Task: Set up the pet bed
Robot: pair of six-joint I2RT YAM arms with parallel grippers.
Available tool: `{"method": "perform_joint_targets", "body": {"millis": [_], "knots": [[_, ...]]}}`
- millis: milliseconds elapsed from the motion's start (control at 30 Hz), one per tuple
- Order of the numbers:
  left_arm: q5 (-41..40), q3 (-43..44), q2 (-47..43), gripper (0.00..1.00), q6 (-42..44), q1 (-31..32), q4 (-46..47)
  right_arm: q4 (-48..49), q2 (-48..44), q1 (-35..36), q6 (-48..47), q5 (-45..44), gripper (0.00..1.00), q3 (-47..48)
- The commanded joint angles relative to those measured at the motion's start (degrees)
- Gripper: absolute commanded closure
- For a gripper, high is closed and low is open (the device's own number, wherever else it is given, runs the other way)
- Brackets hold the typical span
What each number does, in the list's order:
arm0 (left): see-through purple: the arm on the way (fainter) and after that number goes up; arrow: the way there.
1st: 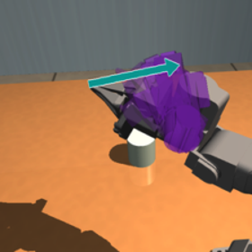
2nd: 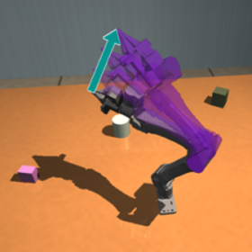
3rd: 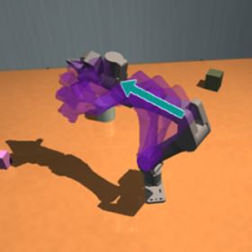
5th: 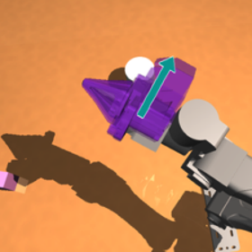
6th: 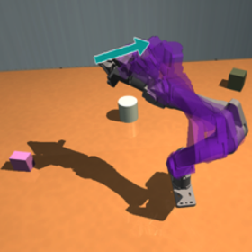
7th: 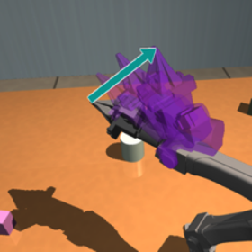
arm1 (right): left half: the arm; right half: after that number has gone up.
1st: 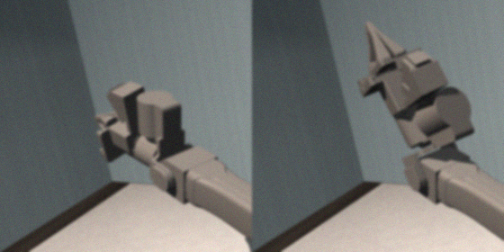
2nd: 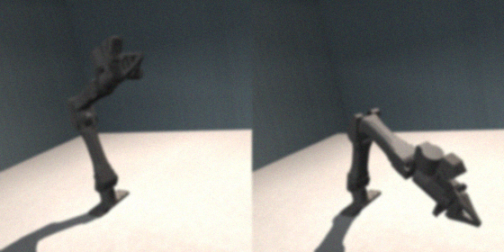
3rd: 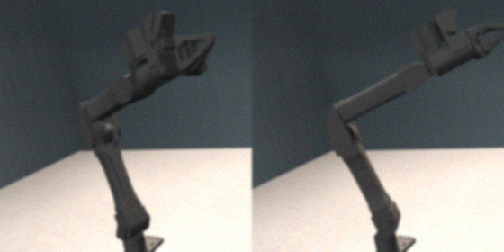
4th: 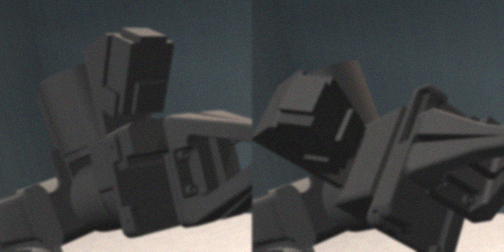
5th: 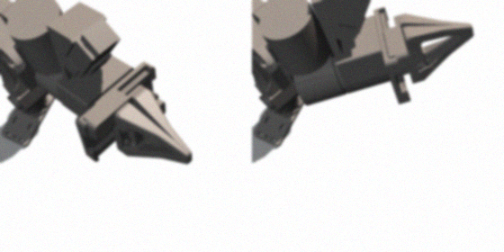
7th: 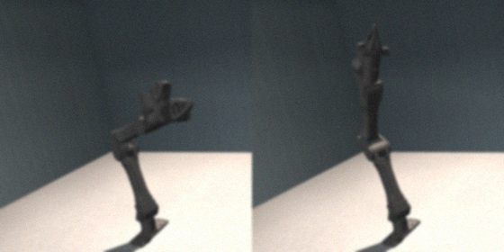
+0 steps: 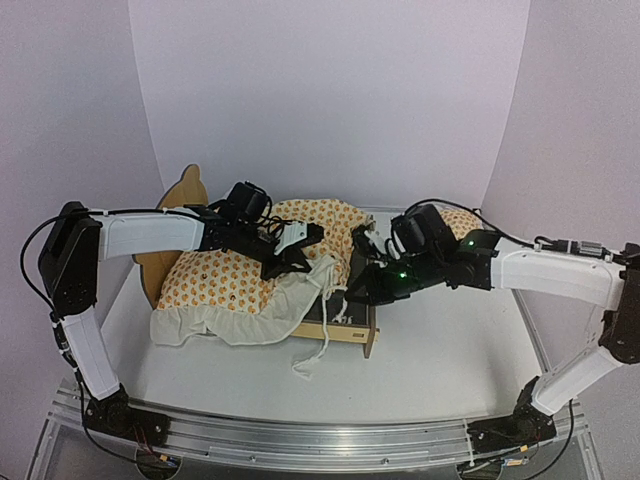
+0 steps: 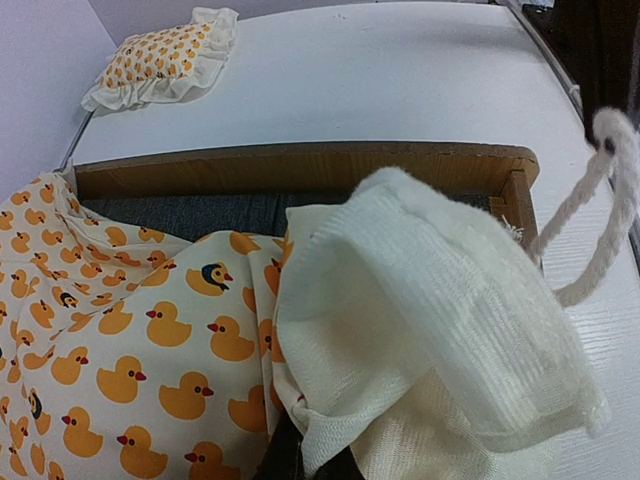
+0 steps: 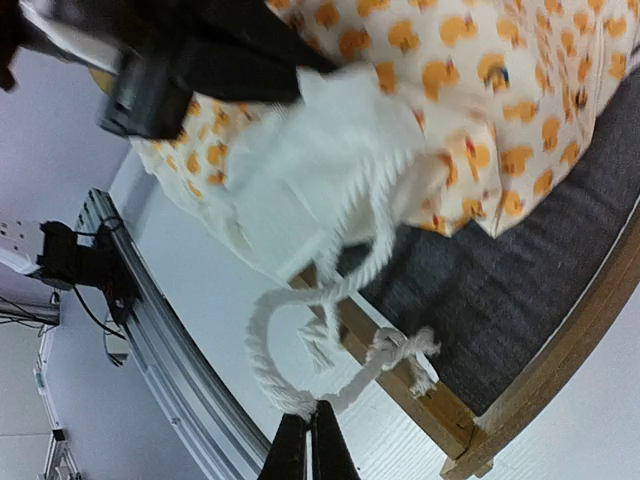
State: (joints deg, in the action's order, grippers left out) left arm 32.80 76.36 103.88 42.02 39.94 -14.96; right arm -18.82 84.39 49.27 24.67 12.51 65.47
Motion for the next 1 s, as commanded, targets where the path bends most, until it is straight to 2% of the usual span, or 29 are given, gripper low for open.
{"method": "perform_joint_targets", "body": {"millis": [0, 200, 333, 533, 667, 967], "knots": [[0.1, -0.2, -2.5, 1.00, 0.3, -0.5, 0.7, 2.6, 1.5, 0.5, 2.6, -0.2, 1.00, -3.7], [0.2, 0.0, -2.4, 1.00, 0.1, -0.5, 0.5, 1.0, 7.3, 1.3, 2.3, 0.2, 1.00, -0.4], [0.0, 0.0, -2.5, 1.00, 0.2, -0.5, 0.4, -1.6, 10.9, 1.9, 2.2, -3.0, 1.00, 1.9], [0.0, -0.2, -2.5, 1.00, 0.2, -0.5, 0.6, -3.0, 12.4, 1.5, 4.3, -10.2, 1.00, 4.9], [0.0, -0.1, -2.5, 1.00, 0.2, -0.5, 0.7, -3.6, 12.9, 1.4, 4.4, -12.1, 1.00, 8.0], [-0.4, -0.6, -3.1, 1.00, 0.1, -0.5, 1.0, -11.5, 18.2, 1.5, -1.2, 0.9, 1.00, 7.3]]}}
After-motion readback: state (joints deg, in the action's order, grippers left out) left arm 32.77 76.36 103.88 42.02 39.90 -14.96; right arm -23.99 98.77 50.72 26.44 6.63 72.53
